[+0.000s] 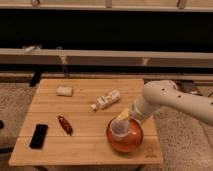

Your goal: Place the ceramic cup in the ceramic bowl

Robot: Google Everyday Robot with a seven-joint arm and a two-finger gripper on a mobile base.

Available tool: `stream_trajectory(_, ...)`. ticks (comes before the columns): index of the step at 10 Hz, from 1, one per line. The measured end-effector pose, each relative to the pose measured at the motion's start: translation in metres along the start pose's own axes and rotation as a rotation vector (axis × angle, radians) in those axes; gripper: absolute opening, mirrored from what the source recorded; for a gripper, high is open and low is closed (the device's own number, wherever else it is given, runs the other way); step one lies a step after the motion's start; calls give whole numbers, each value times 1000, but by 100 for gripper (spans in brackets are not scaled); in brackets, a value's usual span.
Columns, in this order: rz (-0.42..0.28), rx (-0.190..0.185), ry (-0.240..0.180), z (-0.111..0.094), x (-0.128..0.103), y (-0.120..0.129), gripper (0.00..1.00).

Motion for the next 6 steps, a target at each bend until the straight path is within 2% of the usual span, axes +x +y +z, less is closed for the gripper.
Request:
stream_trajectory(1,-5,-3,-12,-1,-2,2,76)
stream_trajectory(6,-8,-5,-14,-1,-2,3,76)
